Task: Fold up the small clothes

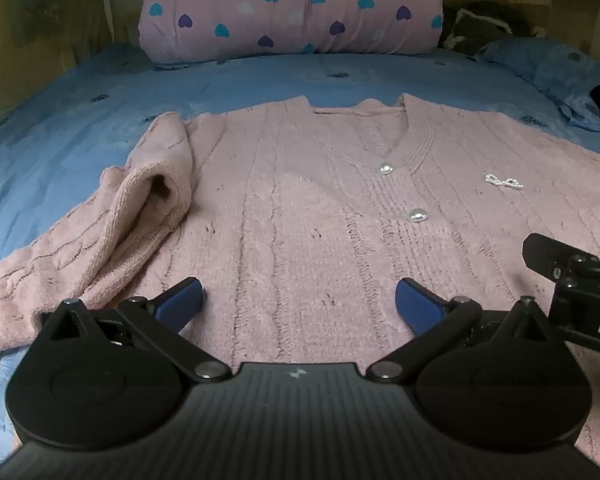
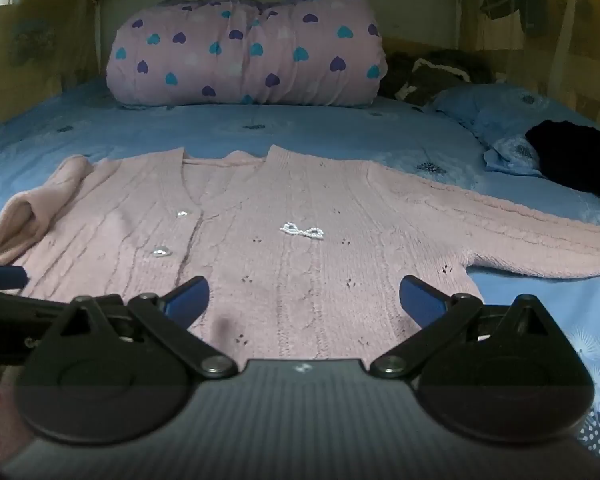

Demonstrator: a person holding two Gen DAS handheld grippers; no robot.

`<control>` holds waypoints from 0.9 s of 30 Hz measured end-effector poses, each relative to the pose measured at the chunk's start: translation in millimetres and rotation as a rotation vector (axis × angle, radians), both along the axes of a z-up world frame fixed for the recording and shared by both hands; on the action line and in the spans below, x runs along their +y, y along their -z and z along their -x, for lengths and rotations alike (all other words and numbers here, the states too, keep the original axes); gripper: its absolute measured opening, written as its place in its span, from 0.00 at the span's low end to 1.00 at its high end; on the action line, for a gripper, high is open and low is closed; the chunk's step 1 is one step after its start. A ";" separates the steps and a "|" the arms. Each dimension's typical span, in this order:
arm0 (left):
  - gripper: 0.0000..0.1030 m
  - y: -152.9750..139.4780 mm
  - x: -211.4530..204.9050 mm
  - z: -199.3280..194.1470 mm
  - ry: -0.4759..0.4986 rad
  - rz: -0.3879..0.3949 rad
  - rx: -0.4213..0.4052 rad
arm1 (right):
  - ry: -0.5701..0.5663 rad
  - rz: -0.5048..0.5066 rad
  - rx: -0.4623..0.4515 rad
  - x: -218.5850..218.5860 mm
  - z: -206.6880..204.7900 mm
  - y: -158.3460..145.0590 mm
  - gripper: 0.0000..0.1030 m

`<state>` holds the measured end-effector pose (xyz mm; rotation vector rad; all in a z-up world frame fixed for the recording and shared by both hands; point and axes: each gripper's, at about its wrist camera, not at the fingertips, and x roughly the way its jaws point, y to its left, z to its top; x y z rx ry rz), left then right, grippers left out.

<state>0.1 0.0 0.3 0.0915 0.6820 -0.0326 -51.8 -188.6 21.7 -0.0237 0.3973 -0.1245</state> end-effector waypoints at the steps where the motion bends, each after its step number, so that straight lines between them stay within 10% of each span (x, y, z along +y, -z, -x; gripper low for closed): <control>1: 1.00 0.1 -0.2 0.5 0.000 -0.001 0.000 | 0.000 0.001 0.000 -0.3 0.2 0.2 1.00; 27: 1.00 0.4 0.1 2.0 0.000 0.002 0.000 | 0.007 -0.014 -0.007 -2.8 2.1 -1.3 1.00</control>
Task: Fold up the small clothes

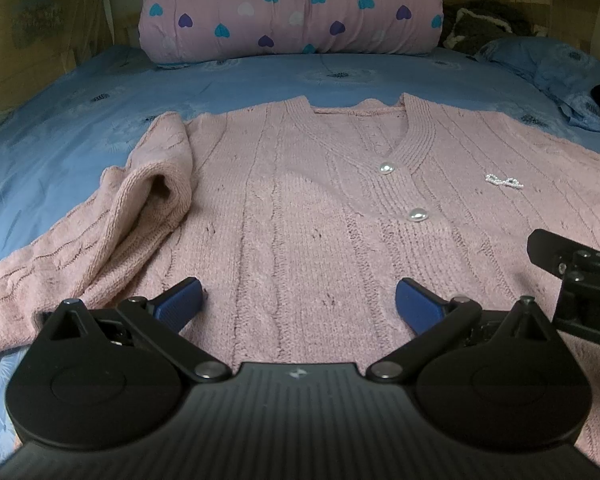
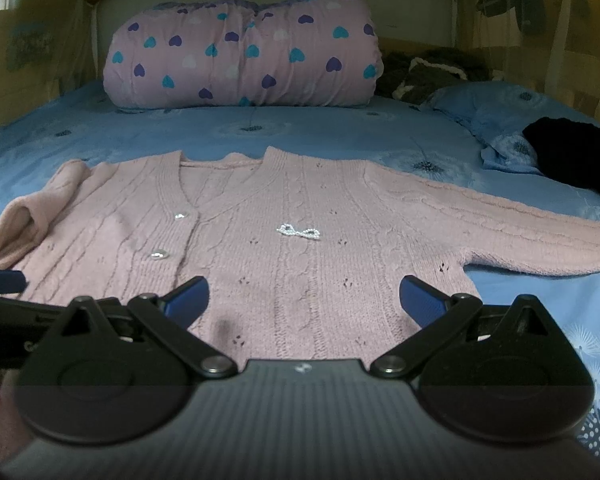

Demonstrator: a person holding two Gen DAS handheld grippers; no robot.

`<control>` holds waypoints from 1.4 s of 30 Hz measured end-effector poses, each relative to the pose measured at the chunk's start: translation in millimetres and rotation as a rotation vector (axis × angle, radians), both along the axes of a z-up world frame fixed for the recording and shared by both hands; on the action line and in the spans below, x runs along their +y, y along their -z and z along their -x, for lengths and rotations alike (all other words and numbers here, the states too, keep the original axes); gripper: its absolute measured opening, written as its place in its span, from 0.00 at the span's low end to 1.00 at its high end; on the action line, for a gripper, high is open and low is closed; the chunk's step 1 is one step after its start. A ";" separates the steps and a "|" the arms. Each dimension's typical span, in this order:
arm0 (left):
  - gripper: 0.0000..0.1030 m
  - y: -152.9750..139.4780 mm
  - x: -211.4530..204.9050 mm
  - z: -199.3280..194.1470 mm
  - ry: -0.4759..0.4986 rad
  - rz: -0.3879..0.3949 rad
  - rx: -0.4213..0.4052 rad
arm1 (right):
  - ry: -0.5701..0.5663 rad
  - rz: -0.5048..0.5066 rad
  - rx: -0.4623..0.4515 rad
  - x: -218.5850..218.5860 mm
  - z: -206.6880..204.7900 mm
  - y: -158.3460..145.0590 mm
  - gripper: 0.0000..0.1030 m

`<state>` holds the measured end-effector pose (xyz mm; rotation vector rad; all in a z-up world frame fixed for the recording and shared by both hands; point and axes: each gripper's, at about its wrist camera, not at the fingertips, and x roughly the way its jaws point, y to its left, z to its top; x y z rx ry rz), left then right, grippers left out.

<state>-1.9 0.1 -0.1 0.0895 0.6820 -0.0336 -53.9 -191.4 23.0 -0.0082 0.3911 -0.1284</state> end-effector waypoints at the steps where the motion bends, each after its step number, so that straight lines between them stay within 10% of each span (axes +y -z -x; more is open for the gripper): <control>1: 1.00 0.0 0.0 -0.2 0.000 0.000 0.000 | 0.000 0.000 -0.002 -0.3 0.0 0.1 1.00; 42: 1.00 -14.0 -7.1 1.9 0.106 0.033 0.058 | 0.032 -0.111 0.010 -28.7 10.9 -28.1 1.00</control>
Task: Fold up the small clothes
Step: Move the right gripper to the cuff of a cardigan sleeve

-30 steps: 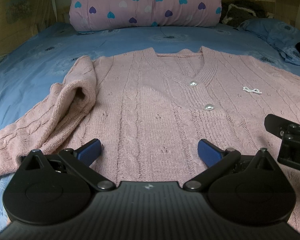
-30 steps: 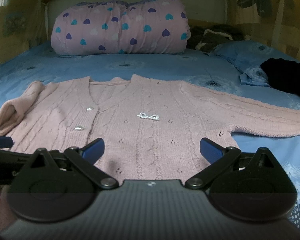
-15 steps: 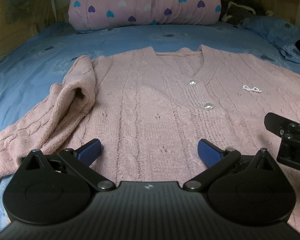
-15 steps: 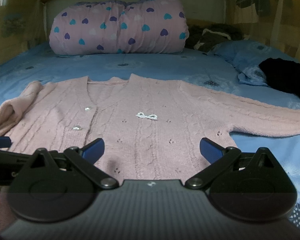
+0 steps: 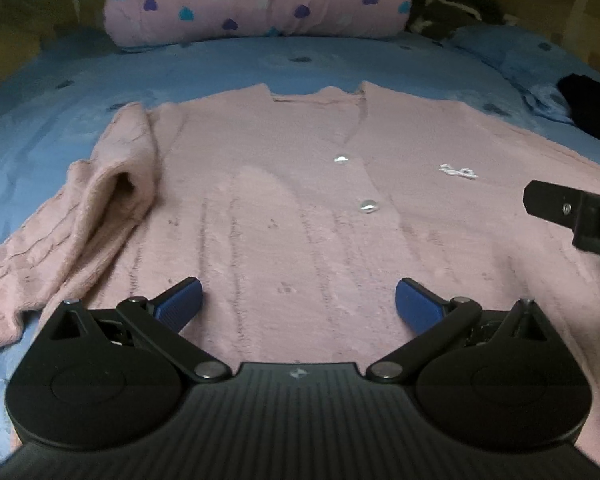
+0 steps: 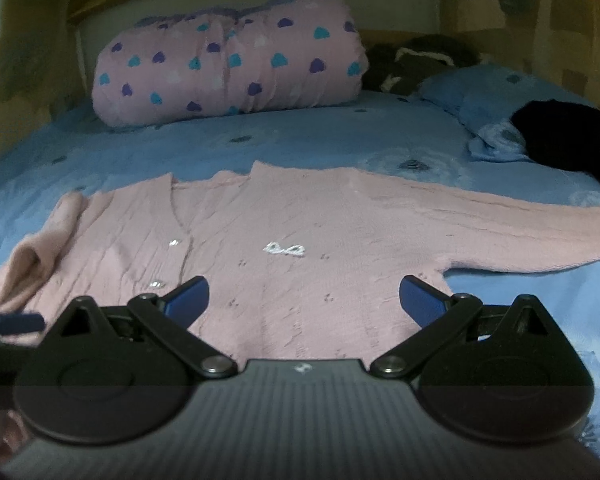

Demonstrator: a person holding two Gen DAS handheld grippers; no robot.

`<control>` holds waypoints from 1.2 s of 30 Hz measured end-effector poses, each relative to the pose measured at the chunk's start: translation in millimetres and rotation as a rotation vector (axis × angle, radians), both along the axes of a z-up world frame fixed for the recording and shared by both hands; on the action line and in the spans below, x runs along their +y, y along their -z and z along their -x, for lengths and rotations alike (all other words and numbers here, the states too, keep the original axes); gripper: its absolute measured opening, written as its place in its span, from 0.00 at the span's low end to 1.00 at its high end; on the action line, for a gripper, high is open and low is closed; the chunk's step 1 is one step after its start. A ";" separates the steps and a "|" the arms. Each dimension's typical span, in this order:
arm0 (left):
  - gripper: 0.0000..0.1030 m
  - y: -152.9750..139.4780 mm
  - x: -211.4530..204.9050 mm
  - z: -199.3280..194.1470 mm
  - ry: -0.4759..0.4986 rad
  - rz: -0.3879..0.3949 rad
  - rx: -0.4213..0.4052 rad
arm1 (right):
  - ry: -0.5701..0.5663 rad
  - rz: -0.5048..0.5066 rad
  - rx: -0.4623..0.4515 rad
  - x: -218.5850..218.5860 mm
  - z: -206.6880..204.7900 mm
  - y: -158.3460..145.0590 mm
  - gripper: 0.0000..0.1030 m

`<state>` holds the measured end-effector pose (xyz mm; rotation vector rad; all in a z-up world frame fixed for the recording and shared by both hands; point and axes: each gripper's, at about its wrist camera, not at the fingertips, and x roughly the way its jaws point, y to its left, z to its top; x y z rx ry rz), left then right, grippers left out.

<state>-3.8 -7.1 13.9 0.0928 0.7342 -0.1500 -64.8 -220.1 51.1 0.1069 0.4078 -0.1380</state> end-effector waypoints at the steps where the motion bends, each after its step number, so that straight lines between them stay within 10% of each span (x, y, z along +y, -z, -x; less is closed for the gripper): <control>1: 1.00 -2.5 -1.7 -0.5 0.009 -0.009 -0.001 | 0.001 -0.005 0.003 -2.5 0.6 -1.3 1.00; 15: 1.00 -37.4 -9.1 -27.8 0.050 -0.031 0.063 | 0.146 -0.066 0.031 -83.4 -6.6 -15.8 1.00; 36: 1.00 3.4 9.3 -73.9 -0.030 -0.013 0.117 | 0.511 -0.169 0.110 -245.3 -40.3 21.1 1.00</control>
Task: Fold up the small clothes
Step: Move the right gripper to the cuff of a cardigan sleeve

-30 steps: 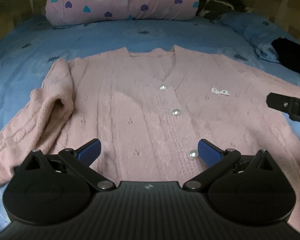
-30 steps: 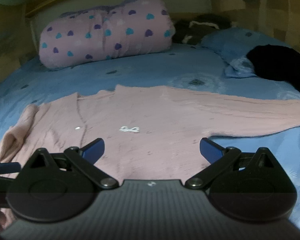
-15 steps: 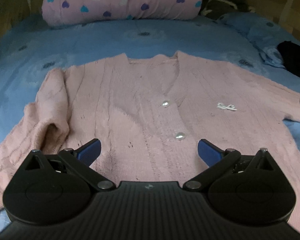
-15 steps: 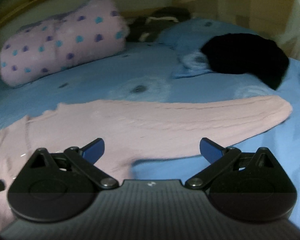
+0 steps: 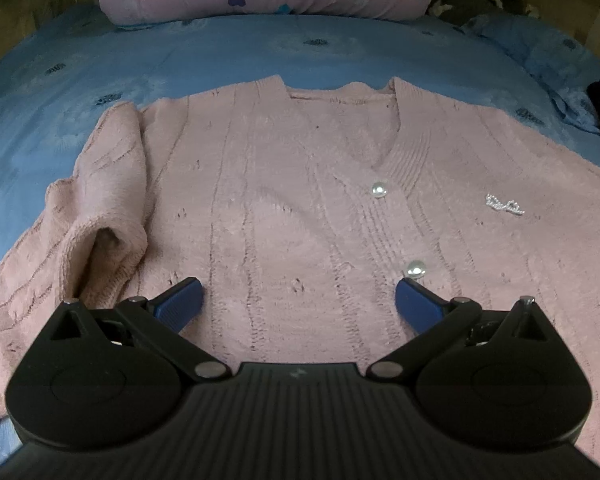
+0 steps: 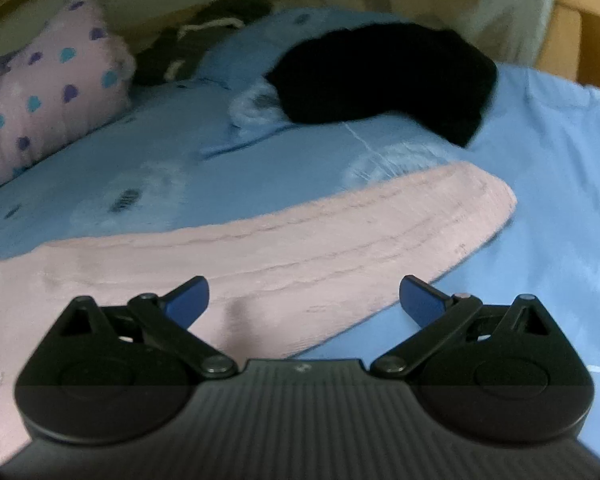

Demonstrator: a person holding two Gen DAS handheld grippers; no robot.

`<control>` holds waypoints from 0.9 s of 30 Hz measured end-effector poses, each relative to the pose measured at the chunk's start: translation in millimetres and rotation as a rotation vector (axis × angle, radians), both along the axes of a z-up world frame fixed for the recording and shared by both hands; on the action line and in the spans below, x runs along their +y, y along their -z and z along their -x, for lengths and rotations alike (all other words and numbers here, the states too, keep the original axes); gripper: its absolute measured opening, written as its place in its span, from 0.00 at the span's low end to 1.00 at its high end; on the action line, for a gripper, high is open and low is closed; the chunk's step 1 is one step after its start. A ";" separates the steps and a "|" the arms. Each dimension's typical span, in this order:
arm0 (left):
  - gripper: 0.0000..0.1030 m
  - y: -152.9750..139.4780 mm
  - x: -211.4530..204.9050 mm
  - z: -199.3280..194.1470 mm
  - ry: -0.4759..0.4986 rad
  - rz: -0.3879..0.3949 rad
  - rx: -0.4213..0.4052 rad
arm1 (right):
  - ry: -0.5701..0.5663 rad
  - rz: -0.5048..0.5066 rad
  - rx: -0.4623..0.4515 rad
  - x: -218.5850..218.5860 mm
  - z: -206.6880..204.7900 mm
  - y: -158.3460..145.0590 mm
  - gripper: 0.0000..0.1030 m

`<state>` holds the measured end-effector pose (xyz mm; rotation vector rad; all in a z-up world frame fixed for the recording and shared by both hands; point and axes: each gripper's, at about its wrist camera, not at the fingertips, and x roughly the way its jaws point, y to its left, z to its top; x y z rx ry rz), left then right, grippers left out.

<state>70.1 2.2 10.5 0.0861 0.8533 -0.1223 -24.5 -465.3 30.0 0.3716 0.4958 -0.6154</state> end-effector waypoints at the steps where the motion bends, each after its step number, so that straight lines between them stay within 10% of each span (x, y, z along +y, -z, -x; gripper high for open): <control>1: 1.00 0.7 -0.6 0.6 0.004 -0.008 -0.004 | 0.011 -0.013 0.004 -4.5 -1.1 3.9 1.00; 21: 1.00 12.0 -6.0 3.9 0.000 -0.031 -0.029 | 0.081 -0.066 -0.142 -49.0 -12.1 18.4 1.00; 27: 1.00 7.9 -4.5 2.5 0.007 -0.027 -0.017 | 0.141 -0.095 -0.183 -59.3 -0.2 17.2 0.54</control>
